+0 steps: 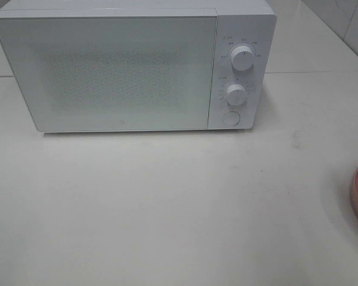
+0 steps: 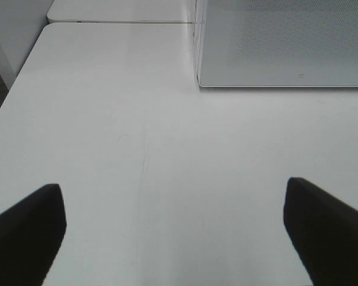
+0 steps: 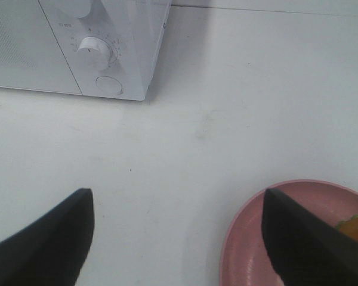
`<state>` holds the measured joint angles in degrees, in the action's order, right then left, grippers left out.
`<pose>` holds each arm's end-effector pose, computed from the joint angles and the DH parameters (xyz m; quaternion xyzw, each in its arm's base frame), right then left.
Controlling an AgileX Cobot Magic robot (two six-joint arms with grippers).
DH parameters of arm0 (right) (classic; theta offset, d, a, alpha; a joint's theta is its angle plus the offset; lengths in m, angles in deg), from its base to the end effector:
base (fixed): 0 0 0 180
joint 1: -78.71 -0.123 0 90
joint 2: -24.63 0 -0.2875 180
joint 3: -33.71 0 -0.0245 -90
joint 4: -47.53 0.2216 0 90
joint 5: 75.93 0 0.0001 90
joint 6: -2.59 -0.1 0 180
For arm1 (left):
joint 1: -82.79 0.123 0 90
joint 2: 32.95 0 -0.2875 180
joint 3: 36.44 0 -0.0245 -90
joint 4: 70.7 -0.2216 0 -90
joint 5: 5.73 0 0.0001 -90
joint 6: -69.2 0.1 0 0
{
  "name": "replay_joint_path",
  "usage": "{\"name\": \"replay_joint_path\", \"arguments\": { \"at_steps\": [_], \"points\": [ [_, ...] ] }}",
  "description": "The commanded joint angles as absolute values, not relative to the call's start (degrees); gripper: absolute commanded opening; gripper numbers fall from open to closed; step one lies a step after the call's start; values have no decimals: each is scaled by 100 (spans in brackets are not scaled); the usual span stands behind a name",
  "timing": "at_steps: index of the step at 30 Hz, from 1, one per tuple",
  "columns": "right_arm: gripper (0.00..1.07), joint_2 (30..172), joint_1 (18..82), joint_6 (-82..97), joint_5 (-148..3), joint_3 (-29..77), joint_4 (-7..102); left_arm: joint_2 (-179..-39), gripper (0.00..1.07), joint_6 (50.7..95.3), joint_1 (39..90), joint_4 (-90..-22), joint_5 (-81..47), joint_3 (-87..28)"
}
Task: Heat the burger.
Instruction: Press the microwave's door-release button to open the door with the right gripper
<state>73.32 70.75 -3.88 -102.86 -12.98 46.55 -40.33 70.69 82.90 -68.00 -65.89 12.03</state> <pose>0.1166 0.0155 0.2890 -0.0162 0.8758 0.0536 0.4795 -0.0257 -0.0041 0.2607 0.0111 0.8478 -0.0161 0.5300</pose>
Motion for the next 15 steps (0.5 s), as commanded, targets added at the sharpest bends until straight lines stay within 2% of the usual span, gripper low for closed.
{"name": "replay_joint_path", "arguments": {
  "at_steps": [1, 15],
  "points": [
    [75, 7526, 7098, -405, -10022, -1252, 4667, -3895, 91, 7064, 8267, -6823, -6514, 1226],
    [75, 8752, 7098, -806, -8796, -1252, 4667, -3895, 91, 7064, 8267, -6823, -6514, 1226]
  ]
}}
